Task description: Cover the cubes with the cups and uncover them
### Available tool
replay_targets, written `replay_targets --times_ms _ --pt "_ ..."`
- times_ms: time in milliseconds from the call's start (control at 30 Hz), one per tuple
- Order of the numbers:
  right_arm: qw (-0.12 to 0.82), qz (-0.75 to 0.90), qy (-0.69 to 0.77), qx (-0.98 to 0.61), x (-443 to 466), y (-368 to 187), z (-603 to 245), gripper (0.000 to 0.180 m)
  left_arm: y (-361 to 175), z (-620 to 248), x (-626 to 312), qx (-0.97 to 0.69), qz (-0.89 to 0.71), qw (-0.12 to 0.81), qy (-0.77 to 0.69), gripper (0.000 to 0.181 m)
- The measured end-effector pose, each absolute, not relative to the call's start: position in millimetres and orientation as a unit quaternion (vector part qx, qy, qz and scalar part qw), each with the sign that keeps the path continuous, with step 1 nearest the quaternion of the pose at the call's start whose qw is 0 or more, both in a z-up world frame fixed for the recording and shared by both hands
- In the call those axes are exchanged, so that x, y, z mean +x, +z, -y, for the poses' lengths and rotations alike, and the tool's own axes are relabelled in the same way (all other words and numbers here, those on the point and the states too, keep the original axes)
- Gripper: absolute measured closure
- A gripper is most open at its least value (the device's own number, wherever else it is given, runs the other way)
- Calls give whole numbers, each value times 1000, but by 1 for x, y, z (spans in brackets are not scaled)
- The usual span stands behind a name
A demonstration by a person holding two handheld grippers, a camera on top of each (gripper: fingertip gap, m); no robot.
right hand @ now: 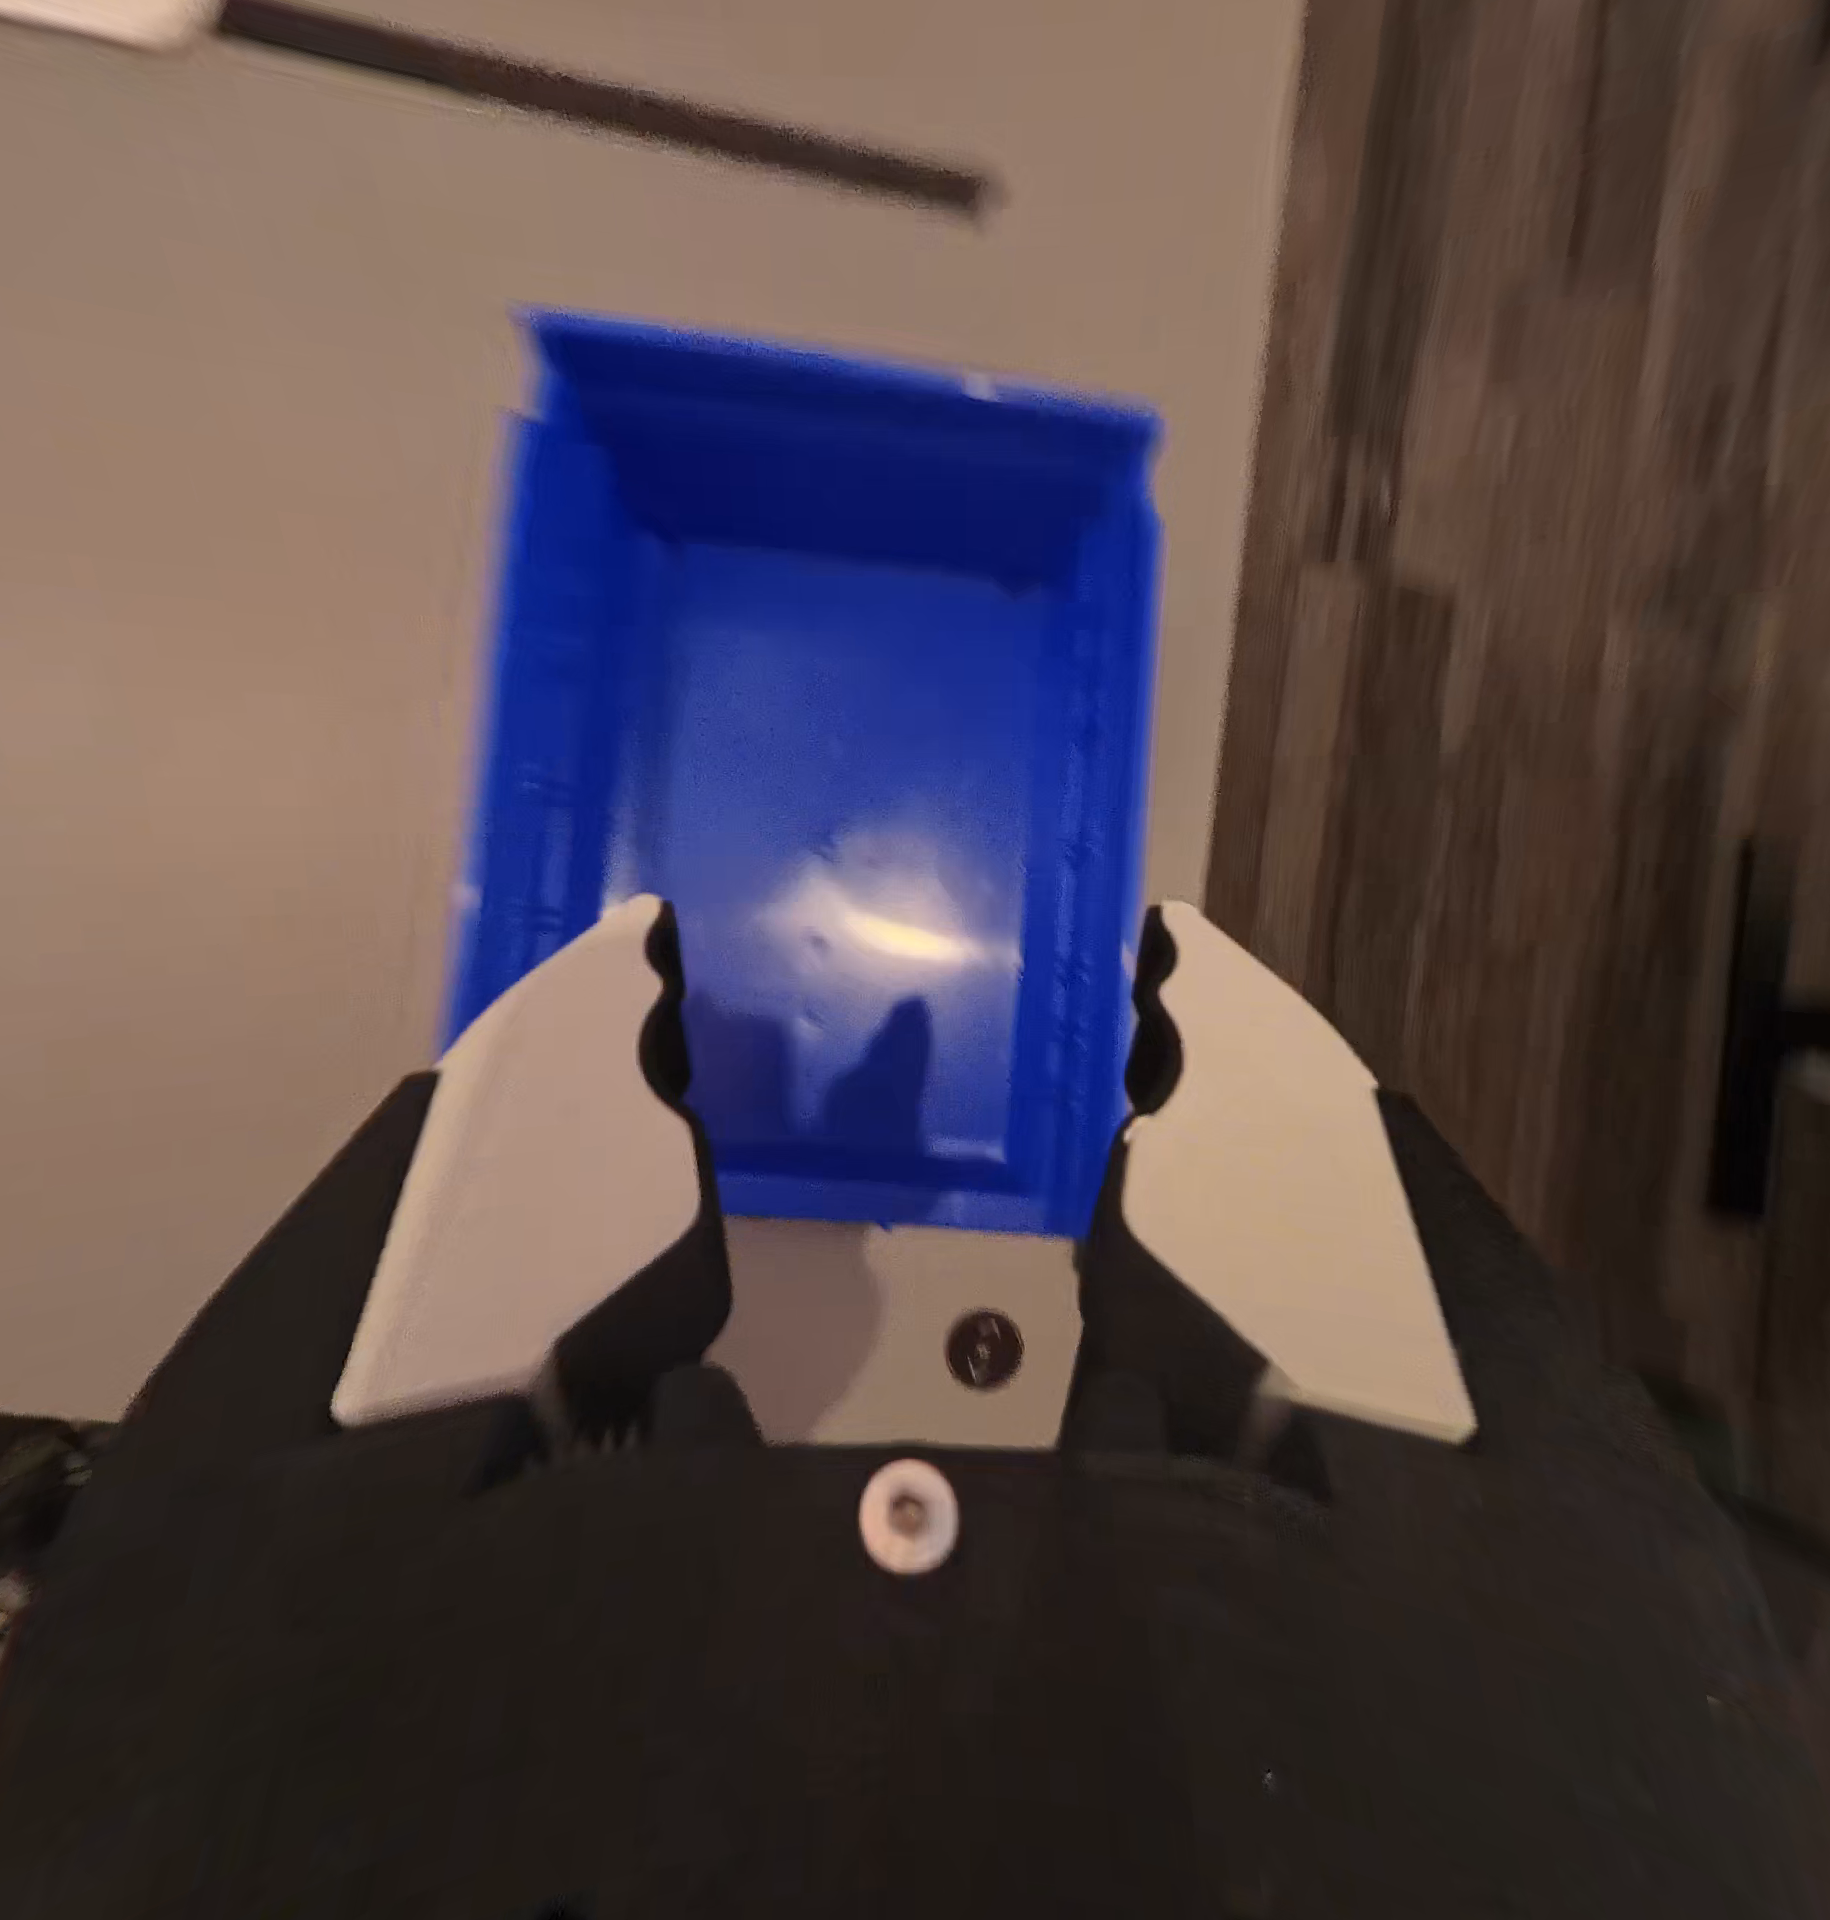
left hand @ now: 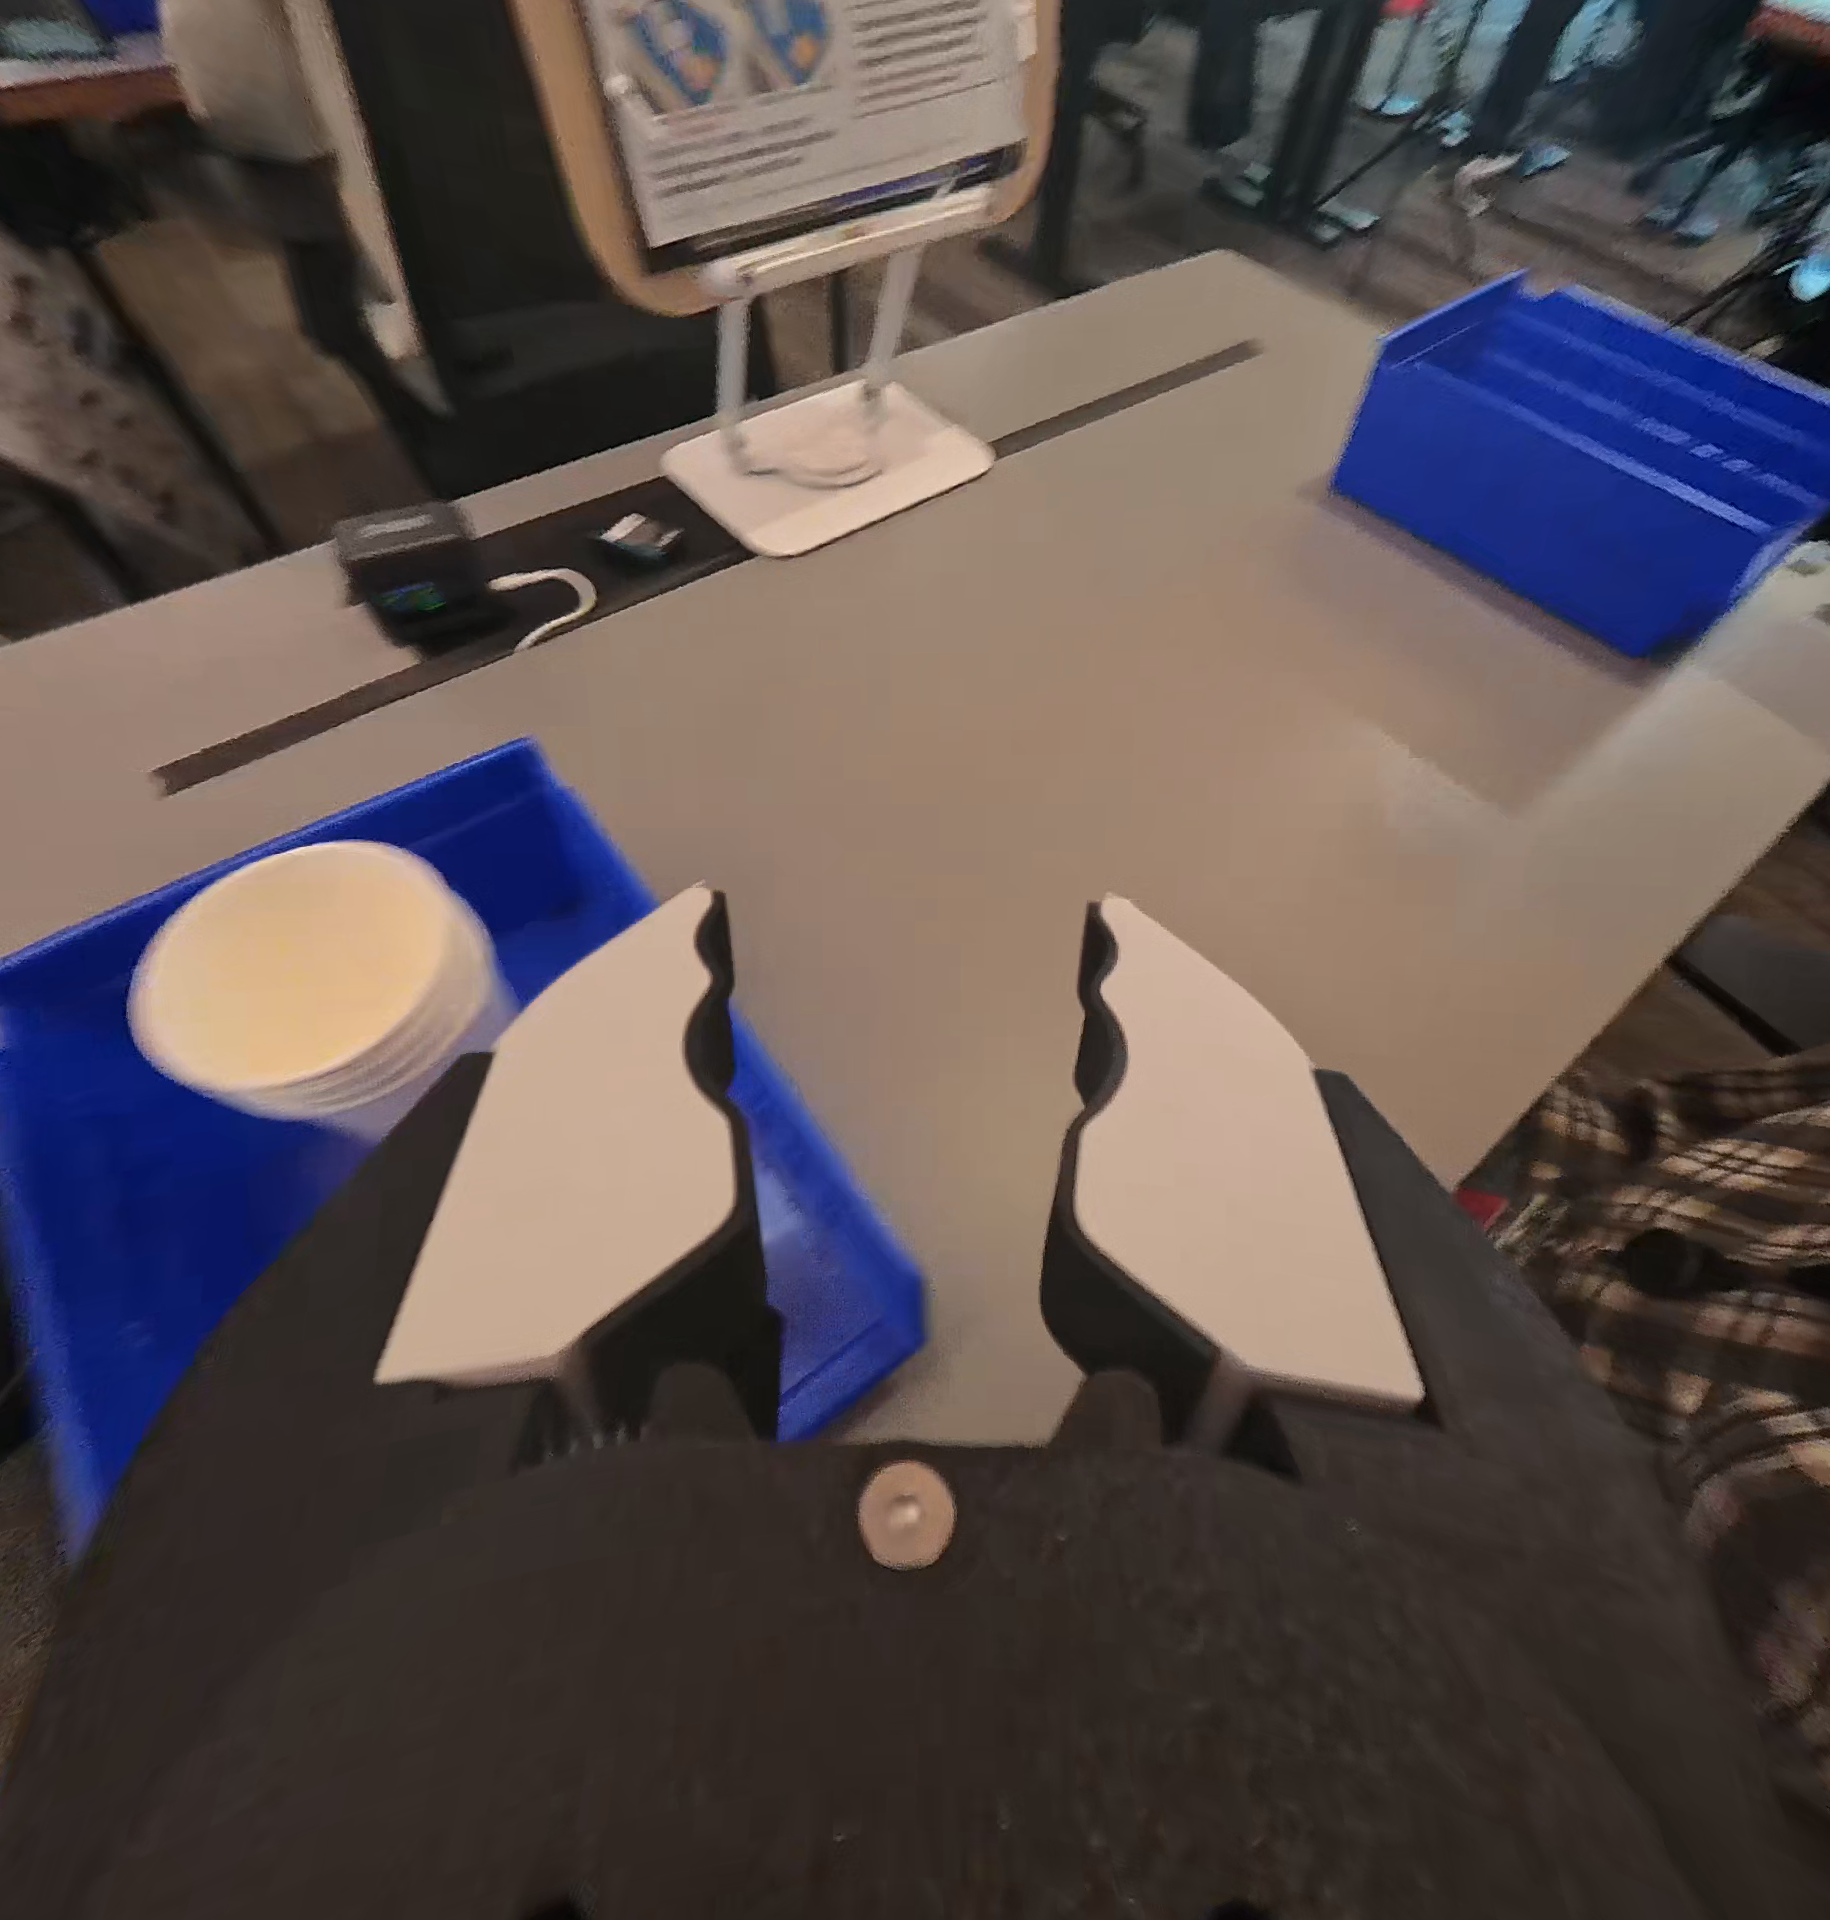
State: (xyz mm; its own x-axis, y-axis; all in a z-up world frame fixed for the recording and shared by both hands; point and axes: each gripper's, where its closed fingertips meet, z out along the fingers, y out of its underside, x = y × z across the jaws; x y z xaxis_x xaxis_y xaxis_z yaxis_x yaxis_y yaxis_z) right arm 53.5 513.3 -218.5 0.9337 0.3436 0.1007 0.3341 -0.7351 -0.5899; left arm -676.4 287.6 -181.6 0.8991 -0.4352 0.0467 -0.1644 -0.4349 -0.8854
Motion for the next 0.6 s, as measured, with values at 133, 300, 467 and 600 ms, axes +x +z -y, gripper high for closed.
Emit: replay_targets --times_ms 133,300,467,600 --pt "409 323 84 -850 -55 -198 -472 94 -188 -304 -739 -875 -161 450 -82 100" --pt "398 454 211 -769 -164 -249 -404 94 -217 -324 -774 -889 -212 405 -32 105" --pt "383 511 283 -716 -218 -315 -370 95 -234 -339 -780 -888 -271 368 -51 118" --pt "369 503 334 -707 -238 -336 -358 99 -255 -354 -791 -898 -318 303 -34 126"
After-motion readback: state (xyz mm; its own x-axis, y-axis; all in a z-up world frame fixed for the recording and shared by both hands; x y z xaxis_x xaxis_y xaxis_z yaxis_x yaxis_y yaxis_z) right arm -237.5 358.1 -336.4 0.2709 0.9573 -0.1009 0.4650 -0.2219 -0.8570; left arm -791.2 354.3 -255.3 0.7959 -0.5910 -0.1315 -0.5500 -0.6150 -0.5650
